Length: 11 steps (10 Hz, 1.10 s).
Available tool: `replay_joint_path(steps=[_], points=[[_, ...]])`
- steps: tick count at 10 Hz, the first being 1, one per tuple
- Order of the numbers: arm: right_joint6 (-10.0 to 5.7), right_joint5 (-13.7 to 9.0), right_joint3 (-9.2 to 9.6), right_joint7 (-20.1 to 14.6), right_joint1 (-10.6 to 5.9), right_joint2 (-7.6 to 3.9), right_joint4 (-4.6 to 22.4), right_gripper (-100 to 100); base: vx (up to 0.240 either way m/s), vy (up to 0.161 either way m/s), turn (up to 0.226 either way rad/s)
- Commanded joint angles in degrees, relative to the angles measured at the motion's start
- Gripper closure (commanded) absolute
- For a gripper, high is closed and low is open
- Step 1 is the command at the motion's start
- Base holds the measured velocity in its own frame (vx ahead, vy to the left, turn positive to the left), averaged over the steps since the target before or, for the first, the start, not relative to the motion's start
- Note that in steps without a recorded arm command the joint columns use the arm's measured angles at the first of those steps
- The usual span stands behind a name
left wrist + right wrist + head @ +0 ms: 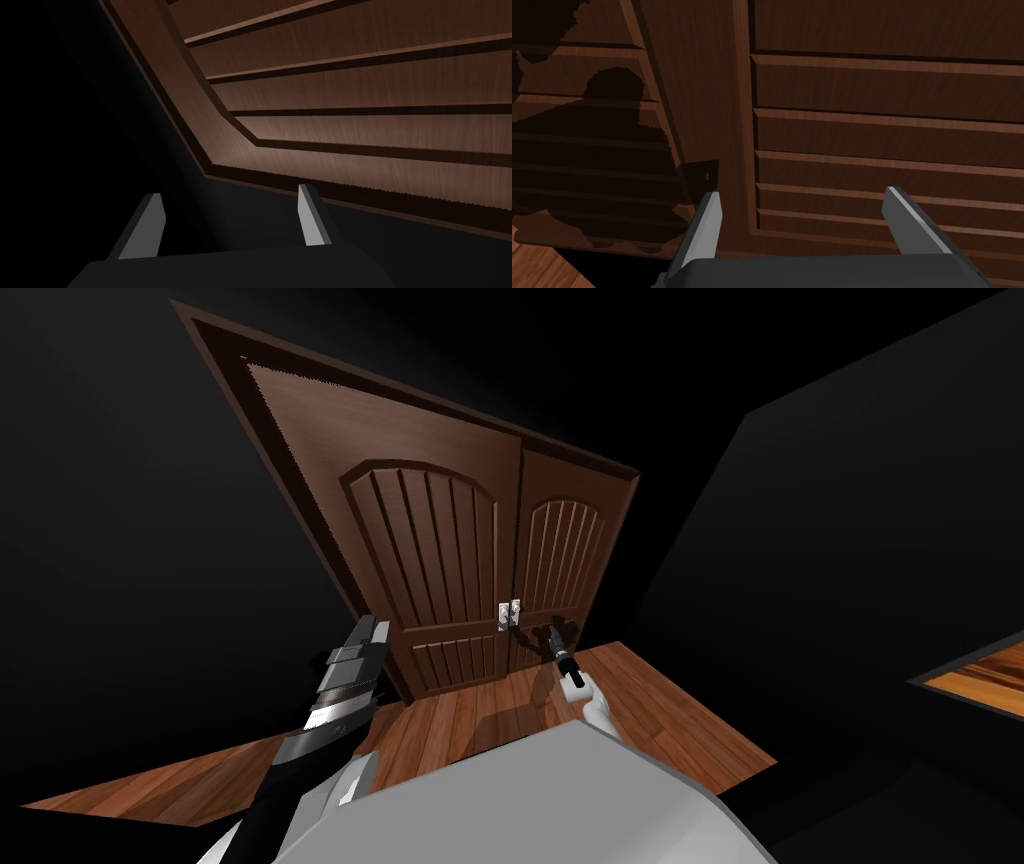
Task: Pull the door open
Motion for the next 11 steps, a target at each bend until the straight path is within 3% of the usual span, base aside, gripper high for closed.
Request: replay_joint_path(steps=[1,3,5,7,10,11], points=[[-0.19,-0.7,-1.39,-0.7,0.19,-1.67,0.7,-100,0.046,0.016,0.134],[-0.78,-1.7,-3.03,-1.7,-0.63,-3.61,2.2,-100,0.094,0.014,0.187],[-1.18,-2.1,-3.19,-2.2,-1.46,-4.0,2.8,-100,0.186,-0.023,0.14],[-1.62,-2.3,-2.66,-2.5,-2.6,-3.74,3.0,-100,0.189,0.002,0.184],[-2.3,-2.2,-0.43,-2.8,-4.79,-2.01,2.8,-100,0.205,0.092,0.216],[-1.78,-2.2,-0.92,-2.8,-4.14,-2.34,2.3,-100,0.081,0.08,0.042]])
